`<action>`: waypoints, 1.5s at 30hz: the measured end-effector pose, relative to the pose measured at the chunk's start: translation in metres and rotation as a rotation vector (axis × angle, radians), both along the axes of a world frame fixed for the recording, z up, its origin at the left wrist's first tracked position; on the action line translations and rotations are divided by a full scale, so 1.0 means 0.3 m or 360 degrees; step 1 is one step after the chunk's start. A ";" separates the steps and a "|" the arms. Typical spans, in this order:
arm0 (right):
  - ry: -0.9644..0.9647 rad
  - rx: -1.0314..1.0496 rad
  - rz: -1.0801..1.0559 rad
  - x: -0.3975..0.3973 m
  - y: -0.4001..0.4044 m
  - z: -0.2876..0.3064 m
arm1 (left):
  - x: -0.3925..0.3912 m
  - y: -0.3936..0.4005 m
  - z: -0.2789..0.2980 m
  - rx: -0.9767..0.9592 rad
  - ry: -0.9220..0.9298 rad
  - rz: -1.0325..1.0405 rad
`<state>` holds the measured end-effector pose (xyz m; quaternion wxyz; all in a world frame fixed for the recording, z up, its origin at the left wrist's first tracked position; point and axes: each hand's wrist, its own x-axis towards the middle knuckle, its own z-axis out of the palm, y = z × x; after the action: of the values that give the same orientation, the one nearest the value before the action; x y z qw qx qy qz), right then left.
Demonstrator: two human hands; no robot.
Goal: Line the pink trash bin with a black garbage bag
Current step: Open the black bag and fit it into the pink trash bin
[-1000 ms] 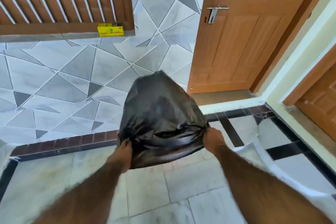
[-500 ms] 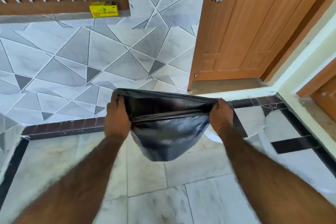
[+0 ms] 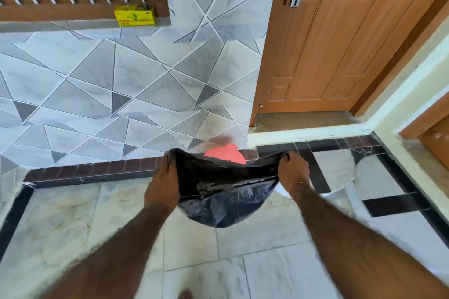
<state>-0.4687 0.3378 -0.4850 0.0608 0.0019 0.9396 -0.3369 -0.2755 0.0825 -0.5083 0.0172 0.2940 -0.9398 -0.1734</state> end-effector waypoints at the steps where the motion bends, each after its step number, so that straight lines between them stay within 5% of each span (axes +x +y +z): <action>1: 0.0017 -0.0019 -0.0011 -0.008 -0.013 0.000 | -0.012 0.002 0.004 0.0006 0.0009 0.0022; 10: 0.0035 -0.0023 -0.0013 -0.120 -0.190 -0.008 | -0.163 -0.236 0.008 -0.0131 0.0081 0.0237; 16: 0.0117 0.0309 0.0227 -0.198 -0.464 -0.002 | -0.289 -0.535 0.041 -0.0057 0.0157 0.0466; 24: 0.0196 0.0289 0.0191 -0.313 -0.817 0.060 | -0.405 -0.885 0.102 -0.0033 0.0235 0.0531; 36: -0.0046 0.0105 -0.0020 -0.326 -0.948 -0.001 | -0.373 -1.009 0.043 0.0016 0.0273 0.0410; 45: -0.0114 0.0197 -0.0288 -0.362 -0.850 -0.020 | -0.329 -0.916 -0.032 -0.0002 -0.0079 -0.0098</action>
<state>-0.5772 0.0827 -0.4909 0.0635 0.1026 0.9518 -0.2819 -0.3743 -0.1924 -0.5178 -0.0113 0.2693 -0.9486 -0.1660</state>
